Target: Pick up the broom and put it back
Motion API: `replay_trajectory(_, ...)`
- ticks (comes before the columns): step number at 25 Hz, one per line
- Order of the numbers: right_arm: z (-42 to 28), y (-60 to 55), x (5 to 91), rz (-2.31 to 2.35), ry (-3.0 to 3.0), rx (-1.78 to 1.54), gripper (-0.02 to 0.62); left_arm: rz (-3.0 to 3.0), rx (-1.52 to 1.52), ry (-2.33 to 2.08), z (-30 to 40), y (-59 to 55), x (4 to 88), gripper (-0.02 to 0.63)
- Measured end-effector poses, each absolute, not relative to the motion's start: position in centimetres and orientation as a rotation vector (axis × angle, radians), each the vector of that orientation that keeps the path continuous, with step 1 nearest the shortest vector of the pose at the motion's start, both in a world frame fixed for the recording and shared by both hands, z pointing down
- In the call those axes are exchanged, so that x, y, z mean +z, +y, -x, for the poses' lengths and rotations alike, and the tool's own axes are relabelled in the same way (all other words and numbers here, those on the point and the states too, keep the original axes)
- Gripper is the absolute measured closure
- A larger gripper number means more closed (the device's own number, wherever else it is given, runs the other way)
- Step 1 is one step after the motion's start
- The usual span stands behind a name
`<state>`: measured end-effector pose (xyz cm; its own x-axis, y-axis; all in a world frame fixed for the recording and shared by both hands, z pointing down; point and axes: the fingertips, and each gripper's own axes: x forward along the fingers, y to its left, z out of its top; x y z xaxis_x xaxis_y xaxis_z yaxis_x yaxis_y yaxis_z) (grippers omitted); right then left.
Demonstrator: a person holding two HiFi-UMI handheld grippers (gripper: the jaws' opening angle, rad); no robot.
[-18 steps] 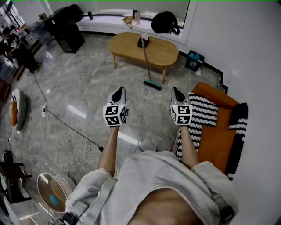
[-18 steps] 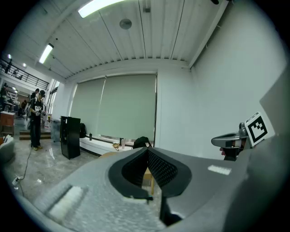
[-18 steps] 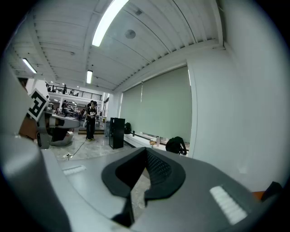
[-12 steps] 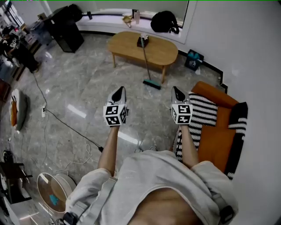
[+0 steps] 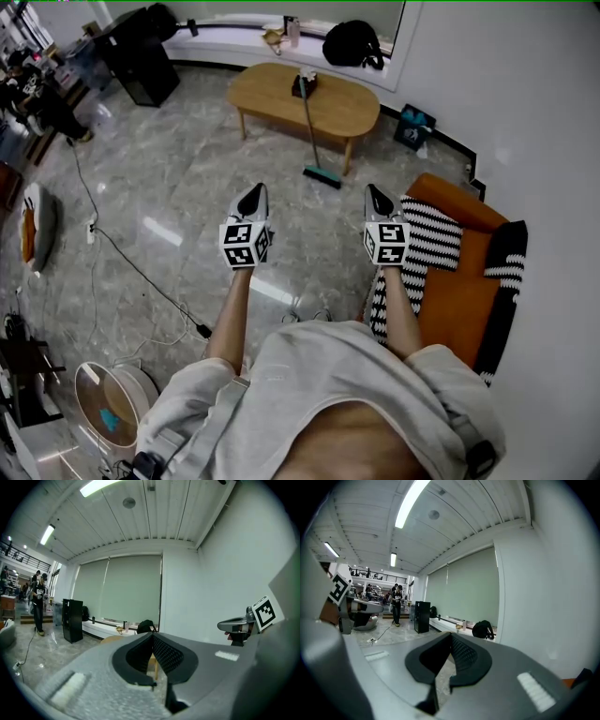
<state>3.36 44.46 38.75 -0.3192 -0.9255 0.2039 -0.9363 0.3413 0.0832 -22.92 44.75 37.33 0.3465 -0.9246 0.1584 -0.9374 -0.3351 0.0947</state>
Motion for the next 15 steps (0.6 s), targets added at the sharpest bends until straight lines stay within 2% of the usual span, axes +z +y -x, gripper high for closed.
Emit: replay_trajectory(15,-5.8,43.1,41.2,-1.626,-2.415,0.118,0.594,-2.427,0.154,-1.710,19.5,43.1,38.2,0.604)
